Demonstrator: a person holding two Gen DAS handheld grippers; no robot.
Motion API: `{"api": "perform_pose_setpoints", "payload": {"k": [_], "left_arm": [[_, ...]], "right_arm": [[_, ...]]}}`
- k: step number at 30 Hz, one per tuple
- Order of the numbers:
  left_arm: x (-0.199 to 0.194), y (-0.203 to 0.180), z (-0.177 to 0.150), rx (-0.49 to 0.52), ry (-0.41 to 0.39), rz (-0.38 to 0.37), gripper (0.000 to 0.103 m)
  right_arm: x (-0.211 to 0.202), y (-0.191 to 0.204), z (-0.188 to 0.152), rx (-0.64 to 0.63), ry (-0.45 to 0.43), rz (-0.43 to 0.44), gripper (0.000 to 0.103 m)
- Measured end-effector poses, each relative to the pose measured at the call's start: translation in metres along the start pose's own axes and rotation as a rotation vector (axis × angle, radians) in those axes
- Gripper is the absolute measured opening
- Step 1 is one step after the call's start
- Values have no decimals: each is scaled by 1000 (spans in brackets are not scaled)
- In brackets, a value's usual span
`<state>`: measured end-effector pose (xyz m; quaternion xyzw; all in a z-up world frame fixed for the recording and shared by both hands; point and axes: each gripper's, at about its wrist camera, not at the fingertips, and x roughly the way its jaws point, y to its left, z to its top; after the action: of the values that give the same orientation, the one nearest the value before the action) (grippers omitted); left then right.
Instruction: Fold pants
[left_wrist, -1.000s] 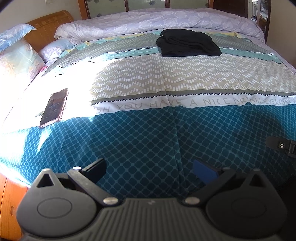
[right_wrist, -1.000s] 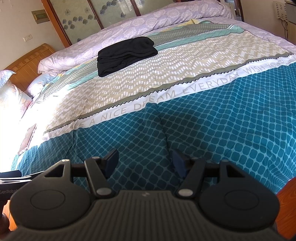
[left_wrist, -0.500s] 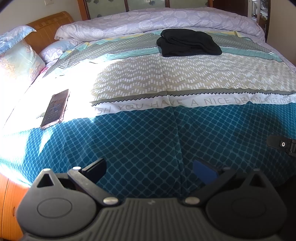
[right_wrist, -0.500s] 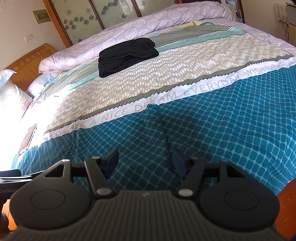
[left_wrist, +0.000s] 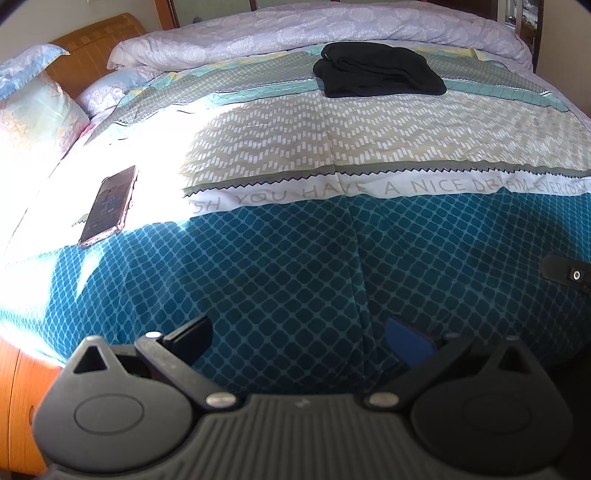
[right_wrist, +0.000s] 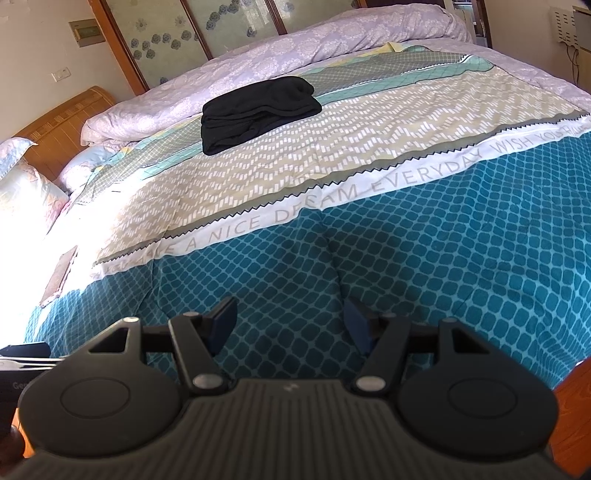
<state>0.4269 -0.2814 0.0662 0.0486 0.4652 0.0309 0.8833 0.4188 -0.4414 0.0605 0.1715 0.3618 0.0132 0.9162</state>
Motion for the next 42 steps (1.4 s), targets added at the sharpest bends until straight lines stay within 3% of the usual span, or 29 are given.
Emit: {"api": "perform_pose_setpoints", "payload": {"k": [26, 42], "left_arm": [[-17, 6, 11, -43, -20, -27, 103], [-15, 6, 11, -34, -23, -13, 103]], "right_arm": [[-39, 18, 15, -1, -58, 76, 67], [-32, 17, 10, -1, -33, 69, 67]]}}
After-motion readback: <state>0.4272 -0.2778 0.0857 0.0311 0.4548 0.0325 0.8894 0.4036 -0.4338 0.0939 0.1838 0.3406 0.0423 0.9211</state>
